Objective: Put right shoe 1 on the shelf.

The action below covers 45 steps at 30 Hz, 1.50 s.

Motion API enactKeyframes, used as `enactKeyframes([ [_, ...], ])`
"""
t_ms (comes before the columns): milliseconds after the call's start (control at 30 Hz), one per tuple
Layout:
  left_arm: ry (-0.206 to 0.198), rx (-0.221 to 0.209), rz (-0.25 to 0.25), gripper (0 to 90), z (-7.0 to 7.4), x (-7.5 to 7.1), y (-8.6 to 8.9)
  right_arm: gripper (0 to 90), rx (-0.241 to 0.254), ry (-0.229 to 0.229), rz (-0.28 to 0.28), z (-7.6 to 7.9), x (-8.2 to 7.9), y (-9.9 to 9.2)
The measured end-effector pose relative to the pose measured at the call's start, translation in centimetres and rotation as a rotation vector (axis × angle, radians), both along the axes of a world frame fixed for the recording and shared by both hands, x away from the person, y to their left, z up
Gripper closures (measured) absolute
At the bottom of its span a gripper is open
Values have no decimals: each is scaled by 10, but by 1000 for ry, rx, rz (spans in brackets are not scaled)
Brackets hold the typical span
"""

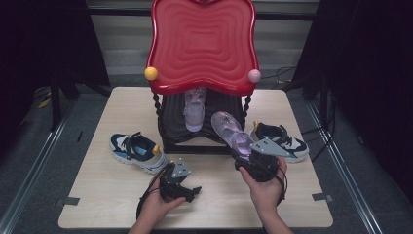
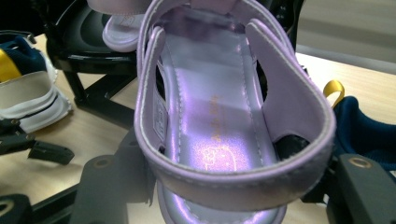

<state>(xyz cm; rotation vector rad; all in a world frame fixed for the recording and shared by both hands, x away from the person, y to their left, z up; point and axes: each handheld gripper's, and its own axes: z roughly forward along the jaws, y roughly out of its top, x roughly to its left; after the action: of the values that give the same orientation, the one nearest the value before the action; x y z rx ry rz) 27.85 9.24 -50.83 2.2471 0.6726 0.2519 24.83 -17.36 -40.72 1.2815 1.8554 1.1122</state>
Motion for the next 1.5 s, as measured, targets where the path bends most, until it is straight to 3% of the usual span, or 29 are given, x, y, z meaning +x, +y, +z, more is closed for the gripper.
enactKeyframes([
  [500, 0, 0, 0, 148, 0, 0, 0, 372, -22, -33, -99, 0, 13, 29],
  [700, -4, 1, -2, 148, 0, 0, 0, 372, 5, -52, -137, 2, 19, 39],
  [1000, -2, -9, 5, 148, 0, 0, -1, 371, -6, -62, -199, -2, 26, 54],
  [1133, -2, -10, 5, 148, 0, 0, -1, 371, 26, -47, -218, -6, 31, 59],
  [1300, -2, -9, 6, 147, 0, 0, -1, 371, 20, -80, -243, -7, 34, 61],
  [1500, -2, 0, 0, 148, 0, 0, 0, 371, 39, -85, -269, -9, 43, 61],
])
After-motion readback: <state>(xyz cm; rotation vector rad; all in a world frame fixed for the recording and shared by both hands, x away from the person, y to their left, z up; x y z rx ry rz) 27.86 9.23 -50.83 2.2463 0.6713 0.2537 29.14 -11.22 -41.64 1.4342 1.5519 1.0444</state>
